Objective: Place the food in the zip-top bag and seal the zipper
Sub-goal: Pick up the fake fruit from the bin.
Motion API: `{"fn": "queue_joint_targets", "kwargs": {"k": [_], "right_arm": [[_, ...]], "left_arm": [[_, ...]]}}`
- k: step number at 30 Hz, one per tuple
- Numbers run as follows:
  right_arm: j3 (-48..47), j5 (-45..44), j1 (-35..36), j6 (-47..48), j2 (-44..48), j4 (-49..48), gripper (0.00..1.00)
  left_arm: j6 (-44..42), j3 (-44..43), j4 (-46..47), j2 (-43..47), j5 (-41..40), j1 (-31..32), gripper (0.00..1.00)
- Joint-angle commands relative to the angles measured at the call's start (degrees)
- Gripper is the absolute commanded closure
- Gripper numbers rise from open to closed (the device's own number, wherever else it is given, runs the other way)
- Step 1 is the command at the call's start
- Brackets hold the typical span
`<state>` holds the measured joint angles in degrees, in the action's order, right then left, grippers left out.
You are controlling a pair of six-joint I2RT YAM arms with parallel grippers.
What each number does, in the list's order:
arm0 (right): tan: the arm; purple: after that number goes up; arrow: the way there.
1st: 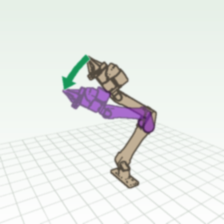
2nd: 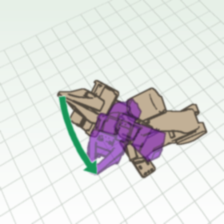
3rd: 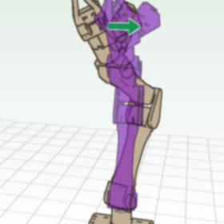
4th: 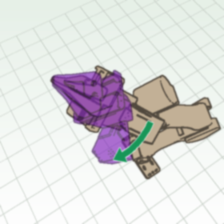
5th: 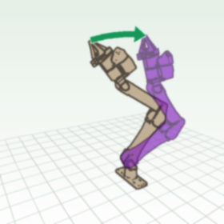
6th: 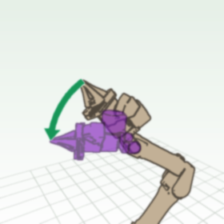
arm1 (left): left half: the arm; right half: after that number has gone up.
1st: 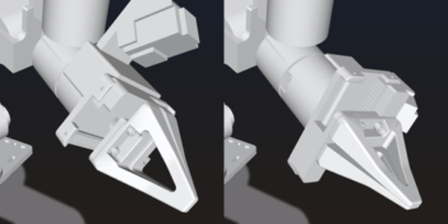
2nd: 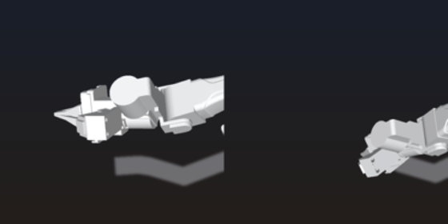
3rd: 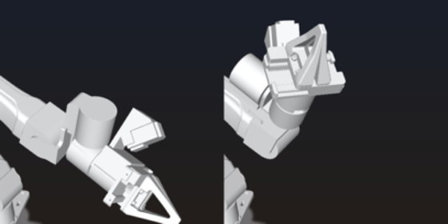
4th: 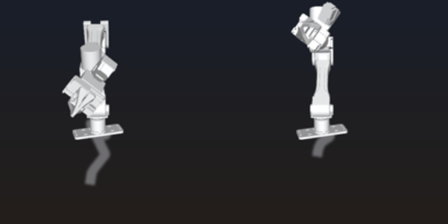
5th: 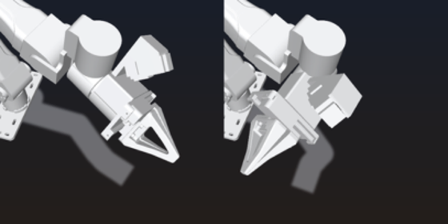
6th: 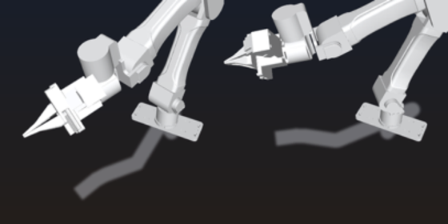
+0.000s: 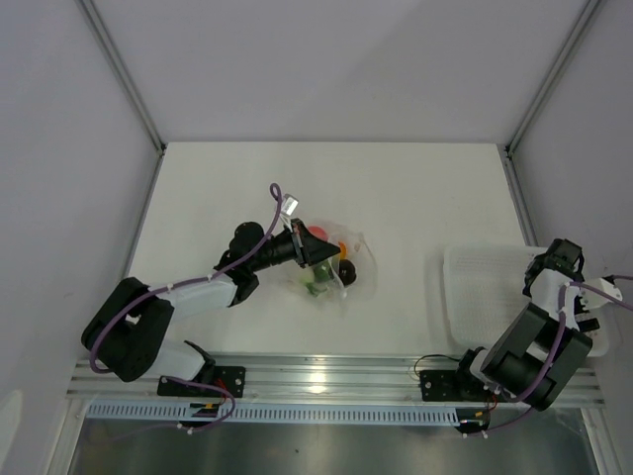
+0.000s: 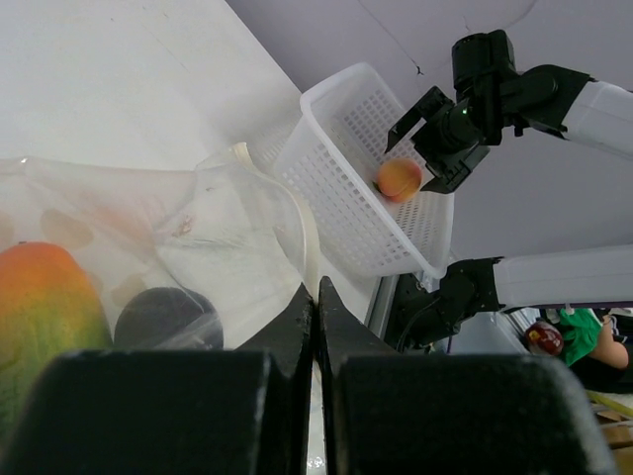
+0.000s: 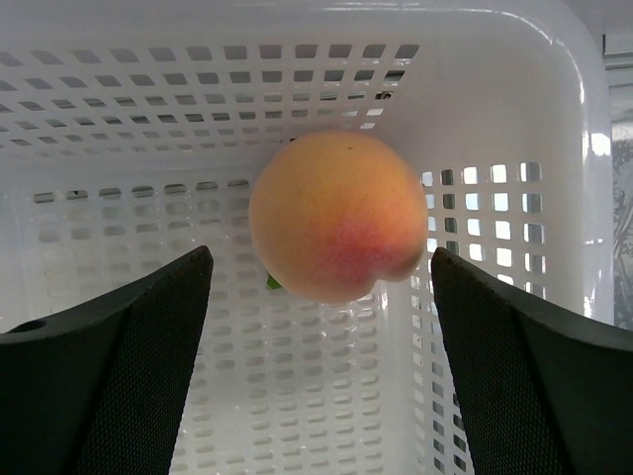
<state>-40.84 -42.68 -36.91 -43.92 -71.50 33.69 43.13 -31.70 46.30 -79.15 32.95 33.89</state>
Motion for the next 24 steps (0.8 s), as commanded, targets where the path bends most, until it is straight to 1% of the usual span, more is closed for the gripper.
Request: {"fn": "queue_joint_targets", "kwargs": {"k": [1, 6, 10, 15, 18, 19, 23, 24], "right_arm": [[0.58, -3.46, -0.62, -1.43, -1.44, -2.31, 0.09], [0.15, -3.47, -1.06, -1.78, -3.11, -2.05, 0.11], [-0.82, -5.66, -1.15, -3.1, -4.08, 0.32, 0.12], [-2.05, -6.37, -1.68, -4.68, -6.8, 2.51, 0.15], [-3.37, -6.81, -2.12, -5.82, -9.43, 4.45, 0.22], [-3.72, -6.89, -2.12, -5.91, -9.88, 4.71, 0.26], [-3.46, -6.46, -2.12, -5.3, -9.97, 4.19, 0.35], [-3.28, -6.37, -2.12, -4.95, -9.53, 4.01, 0.4]], "left_arm": [[1.86, 0.24, 6.25, -1.17, 2.55, -1.02, 1.0], [1.34, -0.02, 5.47, -1.27, 2.38, -1.11, 0.99], [0.29, 0.06, 3.97, -0.48, 1.42, -1.11, 0.99], [0.02, 0.33, 3.79, 0.05, 0.98, -1.11, 0.99], [0.02, 0.24, 3.71, -0.03, 1.06, -1.11, 0.99], [0.02, 0.33, 3.62, -0.03, 0.98, -1.11, 0.99], [-0.42, 0.41, 3.01, 0.4, 0.63, -1.11, 0.99], [-0.51, 0.33, 2.92, 0.49, 0.45, -1.11, 0.99]]}}
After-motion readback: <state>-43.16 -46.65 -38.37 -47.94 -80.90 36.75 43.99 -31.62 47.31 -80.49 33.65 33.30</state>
